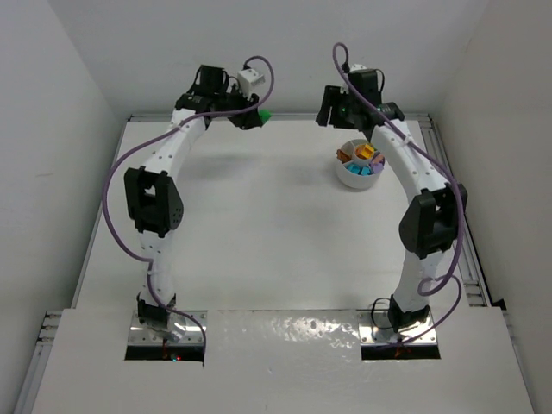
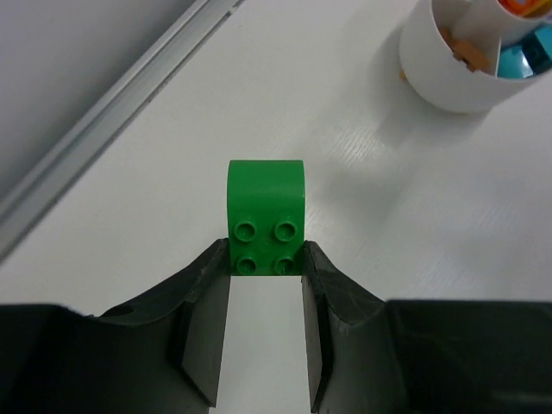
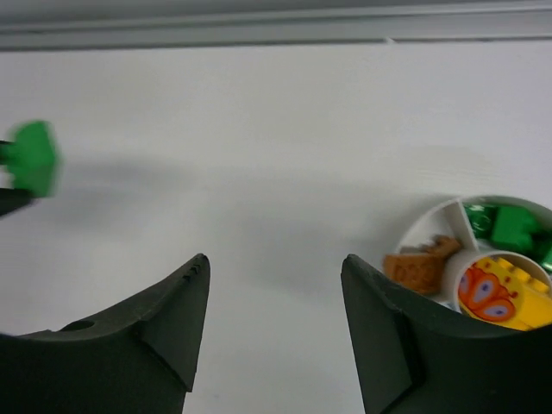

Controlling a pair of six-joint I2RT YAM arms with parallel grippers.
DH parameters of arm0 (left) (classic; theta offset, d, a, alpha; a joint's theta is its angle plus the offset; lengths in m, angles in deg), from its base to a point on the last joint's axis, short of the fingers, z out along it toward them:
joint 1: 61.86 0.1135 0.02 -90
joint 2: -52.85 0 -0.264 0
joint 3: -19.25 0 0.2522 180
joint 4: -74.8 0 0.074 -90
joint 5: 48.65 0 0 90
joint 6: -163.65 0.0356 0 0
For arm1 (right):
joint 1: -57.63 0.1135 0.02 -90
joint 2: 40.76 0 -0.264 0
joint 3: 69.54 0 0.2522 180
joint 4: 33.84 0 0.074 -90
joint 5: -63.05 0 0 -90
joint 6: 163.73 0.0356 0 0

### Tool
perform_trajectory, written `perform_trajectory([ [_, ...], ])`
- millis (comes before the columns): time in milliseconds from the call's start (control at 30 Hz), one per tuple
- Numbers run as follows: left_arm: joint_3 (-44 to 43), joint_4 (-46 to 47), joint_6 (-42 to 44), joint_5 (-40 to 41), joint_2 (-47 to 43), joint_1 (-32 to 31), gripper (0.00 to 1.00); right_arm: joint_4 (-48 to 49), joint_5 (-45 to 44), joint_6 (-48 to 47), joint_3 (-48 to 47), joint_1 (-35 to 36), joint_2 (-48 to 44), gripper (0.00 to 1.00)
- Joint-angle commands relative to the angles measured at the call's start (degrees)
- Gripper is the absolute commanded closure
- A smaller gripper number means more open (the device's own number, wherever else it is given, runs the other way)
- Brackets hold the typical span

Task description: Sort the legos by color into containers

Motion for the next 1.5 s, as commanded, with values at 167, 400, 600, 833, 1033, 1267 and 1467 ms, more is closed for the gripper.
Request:
perform_trajectory([
  [167,13.2,4.1,28.7,-11.0,-13.4,-5.1,1.00,15.8,29.6,9.9,3.4,-3.4,-3.8,0.39],
  [400,29.3,15.3,29.2,-8.9,-23.2,-8.7,1.00,25.4,43.6,12.9,9.2,-2.9,-4.5,0.30],
  [600,29.7,17.5,25.9,-8.2,-23.5,-9.4,1.00,26.1,48.8,11.3,12.2,-0.1,-5.2,0.38],
  [833,30.3,19.0,25.3,-7.7,-23.9,-9.5,1.00,23.8,48.9,10.8,12.9,1.4,-4.5,0.40],
  [1033,30.8,20.1,24.6,-8.9,-24.4,-9.6,1.00,25.4,46.7,12.5,12.1,2.6,-3.1,0.77],
  [1267,32.2,23.1,20.3,-7.8,-25.1,-9.7,0.27,19.9,43.2,10.3,10.2,1.5,-3.1,1.00],
  [1467,35.1,25.1,17.8,-4.4,-26.6,-9.6,0.00,8.4,27.8,4.9,7.2,-6.4,-6.2,1.00],
])
